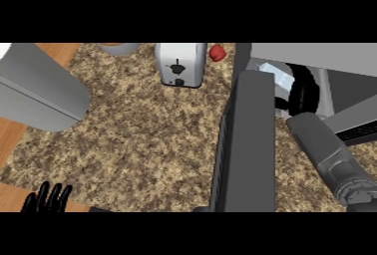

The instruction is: Pick up the milk, place it into the microwave and close the microwave

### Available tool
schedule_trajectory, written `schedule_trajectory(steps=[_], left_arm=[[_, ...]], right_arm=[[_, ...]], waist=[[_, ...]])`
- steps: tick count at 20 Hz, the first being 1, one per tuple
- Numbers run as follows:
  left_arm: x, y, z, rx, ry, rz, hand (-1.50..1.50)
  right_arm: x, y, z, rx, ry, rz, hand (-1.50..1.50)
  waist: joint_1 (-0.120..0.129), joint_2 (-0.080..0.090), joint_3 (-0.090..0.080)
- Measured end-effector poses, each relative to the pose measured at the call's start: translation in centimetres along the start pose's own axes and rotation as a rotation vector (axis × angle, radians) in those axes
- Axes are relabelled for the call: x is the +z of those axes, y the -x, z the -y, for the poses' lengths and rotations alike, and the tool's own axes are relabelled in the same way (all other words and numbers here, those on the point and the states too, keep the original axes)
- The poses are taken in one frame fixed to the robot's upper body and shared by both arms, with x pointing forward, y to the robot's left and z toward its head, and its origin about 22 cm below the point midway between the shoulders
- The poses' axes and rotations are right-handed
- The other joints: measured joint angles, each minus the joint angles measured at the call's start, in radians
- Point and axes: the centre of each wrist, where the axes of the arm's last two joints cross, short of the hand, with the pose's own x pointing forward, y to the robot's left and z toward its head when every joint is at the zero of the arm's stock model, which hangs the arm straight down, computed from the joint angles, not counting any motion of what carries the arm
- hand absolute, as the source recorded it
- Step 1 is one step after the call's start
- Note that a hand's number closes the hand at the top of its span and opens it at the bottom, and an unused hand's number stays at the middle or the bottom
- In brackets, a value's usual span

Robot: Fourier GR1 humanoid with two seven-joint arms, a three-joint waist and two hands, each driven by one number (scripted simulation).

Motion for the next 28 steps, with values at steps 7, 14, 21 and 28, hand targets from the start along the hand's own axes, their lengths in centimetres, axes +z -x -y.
schedule_trajectory(steps=[7, 14, 21, 28], left_arm=[[-0.6, 0.3, -0.3, -0.006, 0.002, 0.014, -1.50], [-0.5, 0.4, 0.0, -0.008, 0.004, 0.012, -1.50], [0.0, 0.3, -0.3, -0.012, 0.002, 0.009, -1.50], [0.9, 0.0, -0.1, -0.005, -0.005, 0.005, -1.50]], right_arm=[[0.2, -3.7, -1.5, -0.092, -0.124, 0.115, -1.50], [0.5, -6.4, -2.5, -0.239, -0.205, 0.124, -1.50], [1.8, -6.4, -3.1, -0.464, -0.255, 0.095, -1.50], [4.5, -3.9, -3.7, -0.671, -0.311, 0.054, -1.50]], waist=[[-0.006, -0.005, 0.003], [-0.018, -0.010, 0.005], [-0.059, -0.023, 0.005], [-0.093, -0.039, 0.002]])
